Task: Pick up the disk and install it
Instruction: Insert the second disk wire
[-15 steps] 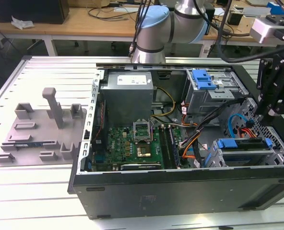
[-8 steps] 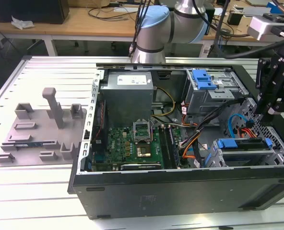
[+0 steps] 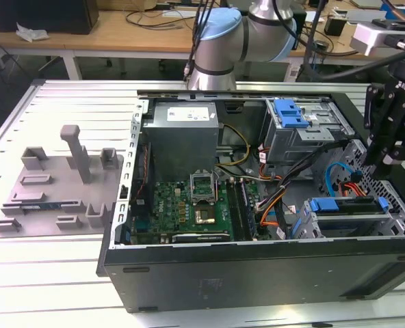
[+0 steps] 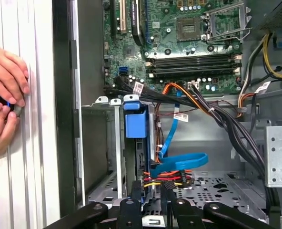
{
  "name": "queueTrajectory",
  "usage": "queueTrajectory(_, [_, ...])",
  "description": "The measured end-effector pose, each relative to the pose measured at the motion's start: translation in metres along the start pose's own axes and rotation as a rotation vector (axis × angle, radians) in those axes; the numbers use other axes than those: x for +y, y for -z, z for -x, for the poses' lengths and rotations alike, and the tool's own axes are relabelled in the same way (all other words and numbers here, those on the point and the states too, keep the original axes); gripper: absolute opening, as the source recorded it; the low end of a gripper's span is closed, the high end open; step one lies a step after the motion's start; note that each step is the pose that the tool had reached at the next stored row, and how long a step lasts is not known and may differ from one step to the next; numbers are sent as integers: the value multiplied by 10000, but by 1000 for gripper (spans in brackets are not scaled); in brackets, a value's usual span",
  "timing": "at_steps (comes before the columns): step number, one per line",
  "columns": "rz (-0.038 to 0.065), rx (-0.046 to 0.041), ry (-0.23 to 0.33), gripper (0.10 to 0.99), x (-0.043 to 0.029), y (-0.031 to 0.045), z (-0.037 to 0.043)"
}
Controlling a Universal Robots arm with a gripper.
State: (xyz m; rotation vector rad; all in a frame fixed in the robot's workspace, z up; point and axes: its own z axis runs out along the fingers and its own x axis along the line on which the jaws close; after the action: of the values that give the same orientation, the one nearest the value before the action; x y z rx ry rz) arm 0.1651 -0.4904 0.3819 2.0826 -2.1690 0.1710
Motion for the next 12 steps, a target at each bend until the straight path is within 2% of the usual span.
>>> queueTrajectory(4, [-10,120,55,302,26,-4,24])
queueTrajectory(9, [-57,195,317,302,80,-20,65])
queueTrajectory(12, [-44,327,324,302,94,-32,77])
